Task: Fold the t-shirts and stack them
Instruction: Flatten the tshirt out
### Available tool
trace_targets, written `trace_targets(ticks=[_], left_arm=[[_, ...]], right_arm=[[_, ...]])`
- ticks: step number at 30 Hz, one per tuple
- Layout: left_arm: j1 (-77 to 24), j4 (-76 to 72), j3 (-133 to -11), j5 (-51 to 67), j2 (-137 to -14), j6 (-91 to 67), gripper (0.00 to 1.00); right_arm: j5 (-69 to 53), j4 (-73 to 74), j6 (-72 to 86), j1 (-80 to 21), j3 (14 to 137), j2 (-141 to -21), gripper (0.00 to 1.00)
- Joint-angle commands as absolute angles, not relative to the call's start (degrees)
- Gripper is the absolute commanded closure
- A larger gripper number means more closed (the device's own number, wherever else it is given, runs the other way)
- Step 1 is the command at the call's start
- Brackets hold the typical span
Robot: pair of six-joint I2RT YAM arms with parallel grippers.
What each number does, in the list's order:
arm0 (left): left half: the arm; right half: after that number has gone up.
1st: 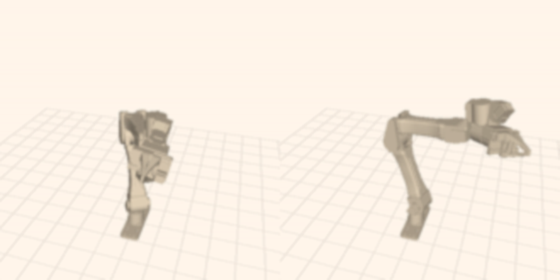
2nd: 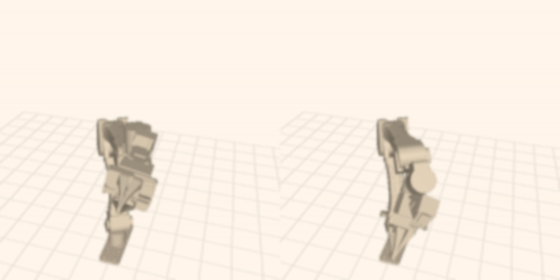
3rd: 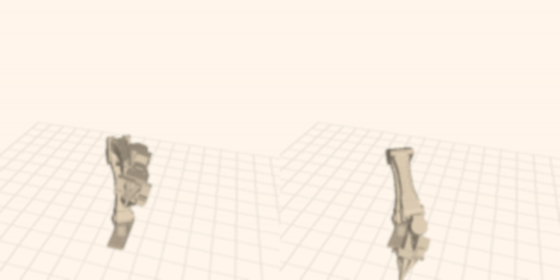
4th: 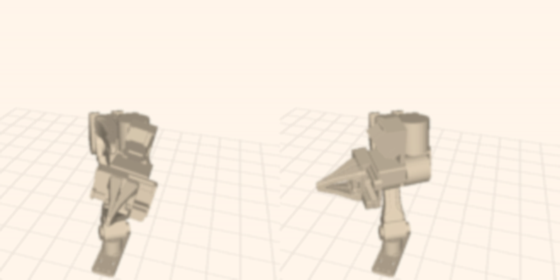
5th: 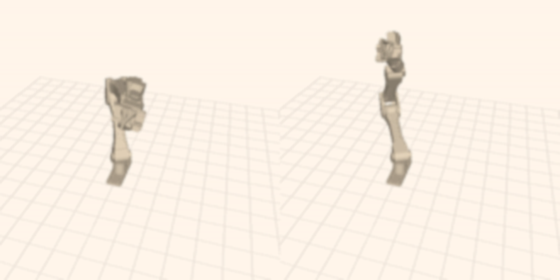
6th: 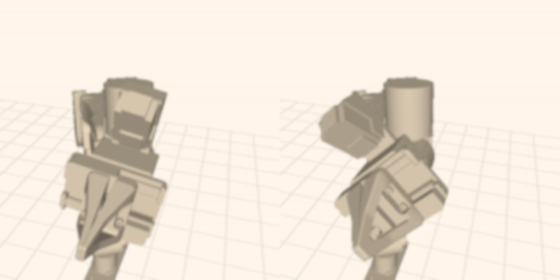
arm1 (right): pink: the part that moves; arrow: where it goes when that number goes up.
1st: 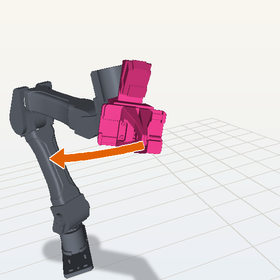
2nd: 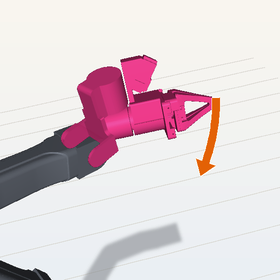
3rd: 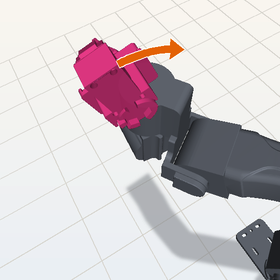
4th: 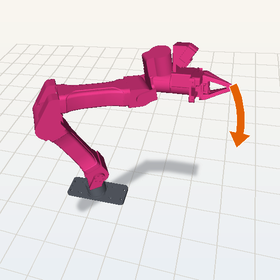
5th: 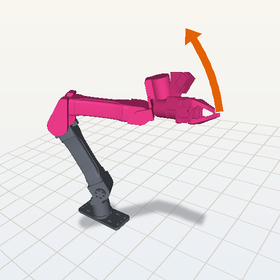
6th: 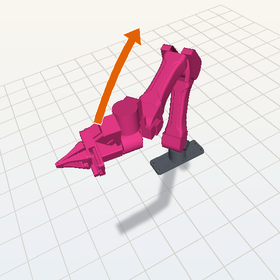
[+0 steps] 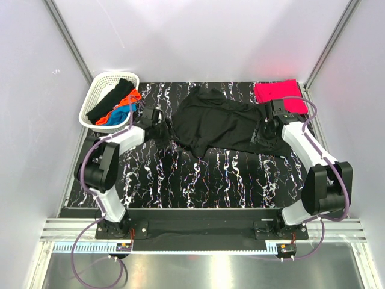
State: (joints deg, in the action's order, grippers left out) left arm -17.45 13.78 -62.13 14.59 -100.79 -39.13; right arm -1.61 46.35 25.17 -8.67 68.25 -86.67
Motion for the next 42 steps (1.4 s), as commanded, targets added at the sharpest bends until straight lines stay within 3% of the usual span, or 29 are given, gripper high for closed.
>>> trace_targets(ticks=[1,6,8,9,10,12,14,15,27,31,33,37,38,40,41,42], left_arm=[[-18.81,9.49,-64.86,15.12,-104.66,-43.42,0.39],[-19.34,9.06,-66.97,13.89,-109.07,-44.12,0.43],[-19.34,8.70,-67.50,13.54,-110.30,-43.33,0.51],[-19.25,8.88,-68.20,13.71,-110.74,-42.02,0.56],[-19.16,8.96,-68.46,13.88,-110.83,-41.49,0.72],[-19.25,9.67,-67.60,13.89,-109.52,-40.17,0.80],[-19.16,9.49,-65.49,13.54,-105.85,-39.56,0.99],[-19.16,9.67,-62.96,13.36,-104.34,-39.03,1.00],[-19.34,21.18,-45.09,11.69,-71.73,-35.94,1.00],[-19.68,18.02,-52.36,14.15,-76.70,-36.13,1.00],[-20.56,17.49,-62.68,17.55,-87.94,-34.64,0.98],[-21.71,24.67,-81.53,24.78,-105.18,-34.54,0.82],[-21.80,26.44,-84.26,24.52,-106.68,-34.19,0.71],[-21.88,29.08,-86.40,21.63,-105.92,-31.91,0.60],[-21.62,29.87,-84.66,18.58,-104.69,-29.64,0.46],[-21.53,30.49,-83.25,17.33,-101.55,-28.58,0.39]], right_arm=[[-3.43,44.30,25.14,-8.70,68.55,-83.67,0.46],[-3.43,44.47,23.73,-8.70,68.82,-83.32,0.46],[-3.60,45.00,23.55,-8.70,69.34,-83.58,0.47],[-4.04,45.44,23.55,-8.70,69.87,-83.67,0.47],[-4.22,45.70,23.64,-8.70,70.22,-83.67,0.47],[-5.27,46.58,23.73,-8.61,71.28,-83.32,0.48],[-6.23,46.85,23.73,-8.79,71.54,-82.62,0.49],[-6.33,46.93,23.73,-8.79,71.37,-81.66,0.49],[-9.40,47.20,25.31,-8.88,60.65,-71.55,0.51],[-8.62,47.29,26.27,-8.79,58.71,-69.35,0.51],[-7.65,47.28,26.89,-8.88,58.18,-69.00,0.51],[-7.56,48.07,27.16,-8.88,59.32,-70.05,0.51],[-6.86,48.42,27.07,-8.79,60.28,-70.57,0.50],[-6.16,49.22,26.55,-8.88,61.60,-71.89,0.50],[-5.72,49.57,26.46,-8.88,61.96,-72.76,0.50],[-5.54,49.74,26.28,-8.88,62.05,-73.21,0.50]])
